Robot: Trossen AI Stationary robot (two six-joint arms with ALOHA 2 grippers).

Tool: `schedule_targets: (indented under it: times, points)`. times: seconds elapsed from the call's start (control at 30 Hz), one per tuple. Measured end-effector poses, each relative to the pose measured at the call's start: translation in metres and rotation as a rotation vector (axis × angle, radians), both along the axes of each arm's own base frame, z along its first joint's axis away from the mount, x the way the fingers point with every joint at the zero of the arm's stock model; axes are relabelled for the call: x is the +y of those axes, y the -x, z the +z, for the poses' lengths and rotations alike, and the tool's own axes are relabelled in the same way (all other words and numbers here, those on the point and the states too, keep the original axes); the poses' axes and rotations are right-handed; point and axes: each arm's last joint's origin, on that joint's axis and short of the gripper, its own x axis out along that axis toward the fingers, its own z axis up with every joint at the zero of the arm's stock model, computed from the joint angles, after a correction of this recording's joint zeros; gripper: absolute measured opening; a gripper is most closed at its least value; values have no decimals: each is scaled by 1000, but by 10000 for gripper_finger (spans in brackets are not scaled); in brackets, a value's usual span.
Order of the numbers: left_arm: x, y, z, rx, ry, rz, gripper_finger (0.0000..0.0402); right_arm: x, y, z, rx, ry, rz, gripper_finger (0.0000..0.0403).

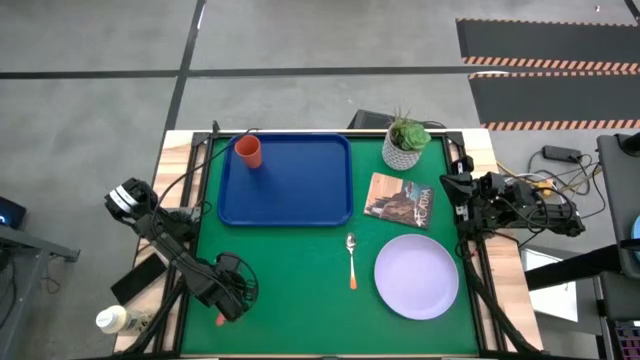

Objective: Pick and place plate/cup/fork/spoon on tray
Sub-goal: Put the orange fork on the blue tray to the bottom right of the orange cup

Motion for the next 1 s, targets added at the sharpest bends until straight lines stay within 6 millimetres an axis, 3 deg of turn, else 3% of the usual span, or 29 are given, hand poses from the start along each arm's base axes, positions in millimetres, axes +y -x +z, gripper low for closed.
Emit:
schedule_targets:
  times: [0.4, 1.0]
  points:
    - [2, 1, 1, -7, -24, -2, 6, 0, 0, 0, 0, 0, 0, 18]
    - [22, 2, 42, -126, -49, 34, 4, 0, 0, 0, 1, -1, -1, 18]
